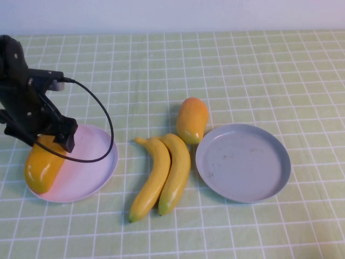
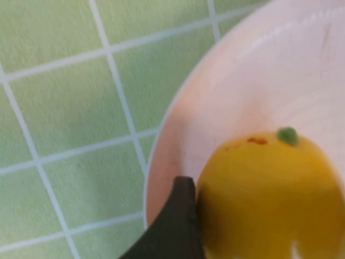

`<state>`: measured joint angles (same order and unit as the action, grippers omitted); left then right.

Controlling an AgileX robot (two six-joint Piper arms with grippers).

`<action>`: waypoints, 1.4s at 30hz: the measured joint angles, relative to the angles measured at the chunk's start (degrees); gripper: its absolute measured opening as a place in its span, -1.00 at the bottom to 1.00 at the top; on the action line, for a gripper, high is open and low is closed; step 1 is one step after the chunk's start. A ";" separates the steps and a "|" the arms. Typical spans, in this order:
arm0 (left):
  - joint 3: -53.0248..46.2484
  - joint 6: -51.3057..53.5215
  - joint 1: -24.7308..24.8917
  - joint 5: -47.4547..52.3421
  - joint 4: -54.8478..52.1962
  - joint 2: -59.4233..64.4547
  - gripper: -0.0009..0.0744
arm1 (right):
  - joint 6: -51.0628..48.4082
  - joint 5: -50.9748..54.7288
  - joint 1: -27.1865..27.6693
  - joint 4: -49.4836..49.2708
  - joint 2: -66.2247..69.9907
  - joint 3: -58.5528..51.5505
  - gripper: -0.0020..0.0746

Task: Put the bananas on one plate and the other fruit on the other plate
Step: Put one type of fruit in the left plate

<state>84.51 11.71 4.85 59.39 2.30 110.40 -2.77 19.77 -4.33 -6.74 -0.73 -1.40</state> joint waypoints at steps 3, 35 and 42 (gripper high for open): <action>0.00 0.00 0.00 -1.41 -0.11 0.00 0.77 | 0.00 0.00 0.00 0.00 0.00 0.00 -0.99; 26.79 -8.34 26.52 -1.49 -1.98 11.64 0.48 | 0.00 0.00 0.00 0.00 0.00 0.00 -0.99; 30.79 -9.65 26.67 -2.27 1.52 16.68 0.48 | 0.00 0.00 0.00 0.00 0.00 0.00 -0.99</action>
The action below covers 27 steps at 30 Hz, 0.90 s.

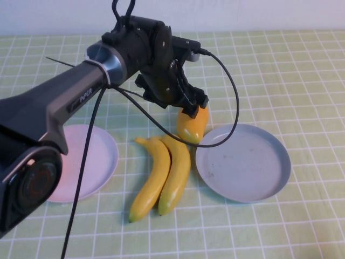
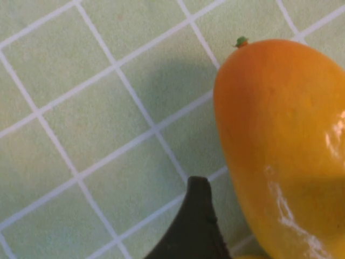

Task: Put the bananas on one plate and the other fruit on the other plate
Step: Put one type of fruit in the left plate

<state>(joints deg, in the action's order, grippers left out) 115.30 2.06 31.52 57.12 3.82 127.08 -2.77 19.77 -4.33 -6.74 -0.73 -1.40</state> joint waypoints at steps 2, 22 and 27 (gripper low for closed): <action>0.22 0.11 0.00 -0.90 0.52 0.55 0.48 | 0.00 0.00 0.00 0.00 0.00 0.00 -0.99; 0.49 15.00 0.04 -4.52 7.25 3.90 0.48 | 0.00 0.00 0.00 0.00 0.00 0.00 -0.99; 0.49 16.50 0.04 -4.87 7.49 4.89 0.47 | 0.00 0.00 0.00 0.00 0.00 0.00 -0.99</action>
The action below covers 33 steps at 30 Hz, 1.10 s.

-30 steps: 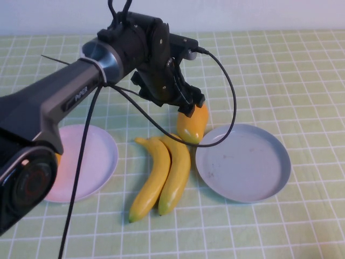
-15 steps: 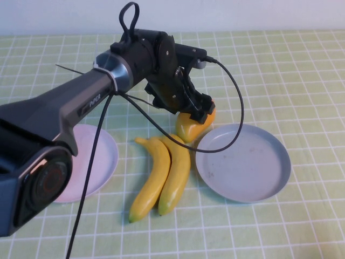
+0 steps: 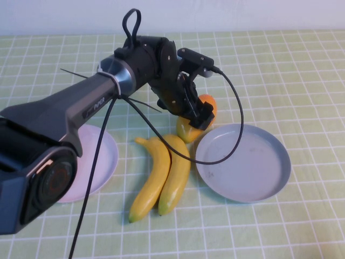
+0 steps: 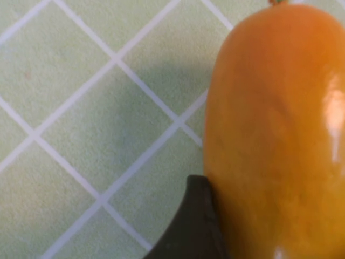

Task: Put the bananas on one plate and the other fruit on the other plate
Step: Put one type of fruit in the left plate

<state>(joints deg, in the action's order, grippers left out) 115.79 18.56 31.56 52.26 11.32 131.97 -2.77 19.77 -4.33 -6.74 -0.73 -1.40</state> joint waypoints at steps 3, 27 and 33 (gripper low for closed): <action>0.22 0.13 0.00 -0.24 0.20 0.55 0.44 | 0.00 0.00 0.00 0.00 0.00 0.00 -0.99; 7.87 -7.78 -0.20 18.61 -14.18 -16.26 0.40 | 0.00 0.00 0.00 0.00 0.00 0.00 -0.99; -6.10 -11.84 -4.39 18.85 -17.96 -29.63 0.40 | 0.00 0.00 0.00 0.00 0.00 0.00 -0.99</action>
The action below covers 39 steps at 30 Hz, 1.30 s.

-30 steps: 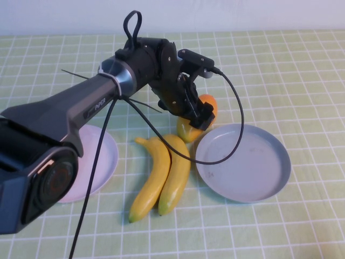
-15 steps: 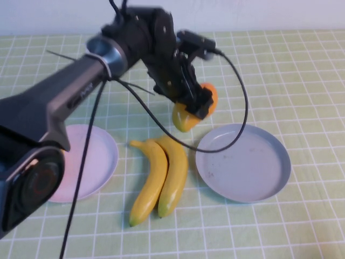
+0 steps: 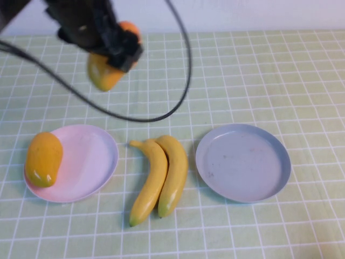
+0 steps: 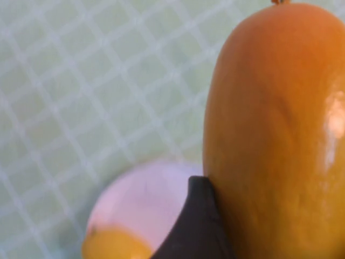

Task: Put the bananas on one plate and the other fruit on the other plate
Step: Put one type of fruit in the left plate

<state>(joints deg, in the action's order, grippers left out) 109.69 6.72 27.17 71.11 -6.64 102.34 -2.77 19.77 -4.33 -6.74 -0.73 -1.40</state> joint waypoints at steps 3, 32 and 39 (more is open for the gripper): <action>-9.60 -1.42 -2.30 0.13 0.10 -6.04 0.40 | 0.00 0.00 0.00 0.00 0.00 0.00 -0.99; -27.67 -6.42 -5.20 -2.76 -0.13 3.57 0.64 | 0.00 0.00 0.00 0.00 0.00 0.00 -0.99; -27.67 -8.32 -5.20 -2.28 -4.88 3.57 0.80 | 0.00 0.00 0.00 0.00 0.00 0.00 -0.99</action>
<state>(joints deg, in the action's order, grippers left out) 82.02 -1.60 21.97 68.83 -11.51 105.91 -2.77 19.77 -4.33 -6.74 -0.73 -1.40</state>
